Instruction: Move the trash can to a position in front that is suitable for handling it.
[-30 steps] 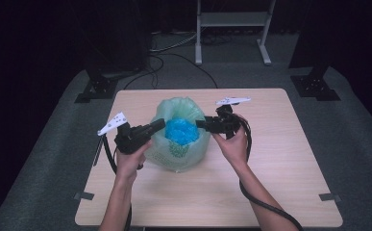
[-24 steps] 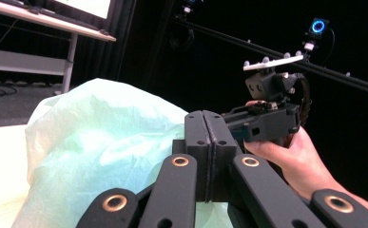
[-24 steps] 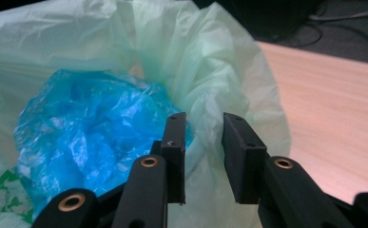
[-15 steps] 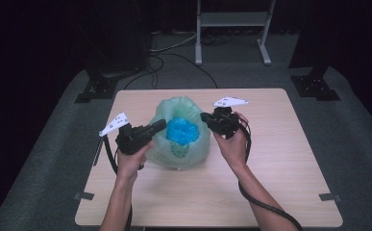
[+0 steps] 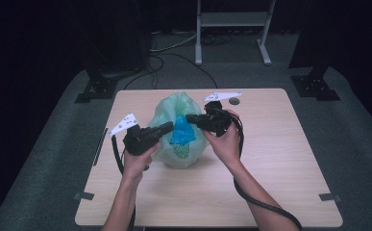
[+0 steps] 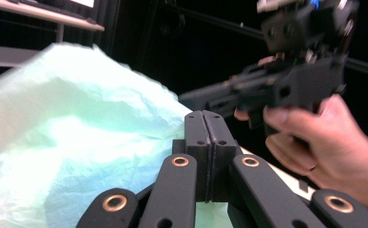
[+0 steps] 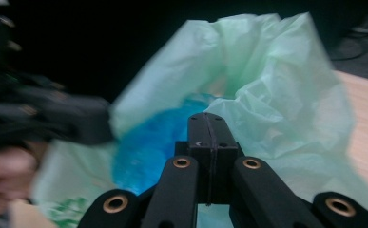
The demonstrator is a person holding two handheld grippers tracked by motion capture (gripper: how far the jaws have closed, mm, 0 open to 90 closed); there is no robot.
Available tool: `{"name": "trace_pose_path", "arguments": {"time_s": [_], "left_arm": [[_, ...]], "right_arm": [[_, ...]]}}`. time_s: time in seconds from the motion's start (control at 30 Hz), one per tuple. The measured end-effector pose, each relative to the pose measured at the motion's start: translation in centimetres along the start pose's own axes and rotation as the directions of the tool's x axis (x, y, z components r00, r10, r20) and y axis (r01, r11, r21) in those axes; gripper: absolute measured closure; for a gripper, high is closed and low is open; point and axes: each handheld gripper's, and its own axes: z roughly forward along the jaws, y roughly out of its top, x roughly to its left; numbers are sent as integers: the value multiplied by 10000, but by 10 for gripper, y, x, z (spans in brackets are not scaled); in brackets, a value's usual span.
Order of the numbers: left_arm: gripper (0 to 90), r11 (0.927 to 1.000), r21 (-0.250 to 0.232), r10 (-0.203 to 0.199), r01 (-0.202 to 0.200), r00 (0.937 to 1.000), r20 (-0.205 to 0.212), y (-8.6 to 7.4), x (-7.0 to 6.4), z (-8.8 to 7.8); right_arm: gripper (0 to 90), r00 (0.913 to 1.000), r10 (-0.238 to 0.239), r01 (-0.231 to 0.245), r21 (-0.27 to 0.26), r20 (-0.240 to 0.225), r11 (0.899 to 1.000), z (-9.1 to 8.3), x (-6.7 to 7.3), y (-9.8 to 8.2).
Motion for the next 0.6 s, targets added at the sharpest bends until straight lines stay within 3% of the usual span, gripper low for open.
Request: {"name": "trace_pose_path", "arguments": {"time_s": [0.07, 0.17, 0.27, 0.37, 0.43, 0.6], "left_arm": [[899, 10000, 63, 33, -33, 10000, -3, 0, -1, 2], [899, 9998, 199, -11, 9, 10000, 98, -3, -2, 6], [899, 9994, 329, -56, 54, 10000, 72, -5, -2, 9], [899, 9989, 478, 28, -30, 10000, 46, -7, -3, 11], [899, 9990, 440, 23, -27, 9999, 100, -7, -4, 12], [898, 9988, 486, -27, 24, 10000, 73, -8, -4, 13]], "right_arm": [[900, 9998, 101, -101, -2, -169, 9999, 0, 1, 1], [900, 9942, 580, -577, 53, -901, 9983, 4, 1, 6], [900, 9799, 1190, -1212, -41, -1600, 9926, 7, -4, 7], [900, 9664, 1688, -1744, -122, -1937, 9846, 8, -10, 6], [900, 9534, 1983, -2062, -109, -2274, 9785, 10, -15, 5], [885, 9058, 2795, -2969, -63, -3183, 9549, 13, -25, -3]]}}
